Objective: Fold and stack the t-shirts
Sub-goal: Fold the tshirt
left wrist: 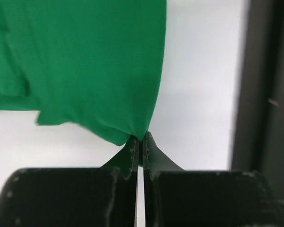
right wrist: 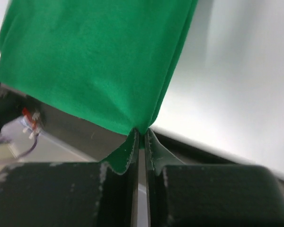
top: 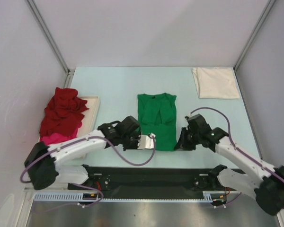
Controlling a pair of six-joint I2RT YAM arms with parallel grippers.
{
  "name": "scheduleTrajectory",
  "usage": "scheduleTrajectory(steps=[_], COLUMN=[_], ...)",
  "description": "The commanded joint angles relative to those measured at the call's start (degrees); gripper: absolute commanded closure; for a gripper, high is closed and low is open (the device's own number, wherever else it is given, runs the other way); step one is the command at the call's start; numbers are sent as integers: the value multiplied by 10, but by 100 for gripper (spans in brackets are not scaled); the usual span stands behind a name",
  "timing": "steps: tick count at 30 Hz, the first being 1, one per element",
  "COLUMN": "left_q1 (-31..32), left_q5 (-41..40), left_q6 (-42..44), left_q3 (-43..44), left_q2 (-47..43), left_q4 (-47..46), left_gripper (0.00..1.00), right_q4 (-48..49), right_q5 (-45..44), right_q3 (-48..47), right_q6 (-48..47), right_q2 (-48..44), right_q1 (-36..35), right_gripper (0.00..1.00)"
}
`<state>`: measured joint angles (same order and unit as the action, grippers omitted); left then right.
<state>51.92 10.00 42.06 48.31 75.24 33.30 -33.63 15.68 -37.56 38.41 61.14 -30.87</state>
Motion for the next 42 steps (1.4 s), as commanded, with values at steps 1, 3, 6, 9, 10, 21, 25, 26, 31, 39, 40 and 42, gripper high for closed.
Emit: scheduleTrajectory(steps=[1,3,6,9,10,21,25,26,31,39,40,42], left_q1=[4,3,-1,-35,-66,-248,-275,-279,-287,-287,-287,-287], left_q5=[79,103,103,85,85,93,83,83,83,76,65,47], left_q6=[-4,-14,-36,-40,-39,-42,-56,-59,-80,-110,-116,-134], left_q3=[12,24,52,75,95,312,448,471,570,618,617,619], left_q2=[-84,-126,-145,-140,-130,163,304,326,430,490,495,501], left_q4=[186,215,239,210,202,135,157,165,173,149,130,110], left_gripper=[100,100,100,100,100,100,100,100,100,88,77,66], right_q4=[-151,-185,-188,-180,-171,25,42,42,54,64,77,85], right_q5=[5,-3,-1,-17,-14,45,39,35,27,16,17,10], right_q3=[2,-13,-45,-87,-96,-283,-333,-354,-387,-418,-416,-426], right_q6=[84,118,127,60,36,-93,-96,-97,-92,-84,-80,-76], right_q2=[-102,-158,-169,-94,-49,272,346,358,416,470,473,486], right_q1=[-51,-83,-83,-51,-14,182,204,207,216,219,220,223], right_gripper=[100,100,100,100,100,100,100,100,100,100,84,52])
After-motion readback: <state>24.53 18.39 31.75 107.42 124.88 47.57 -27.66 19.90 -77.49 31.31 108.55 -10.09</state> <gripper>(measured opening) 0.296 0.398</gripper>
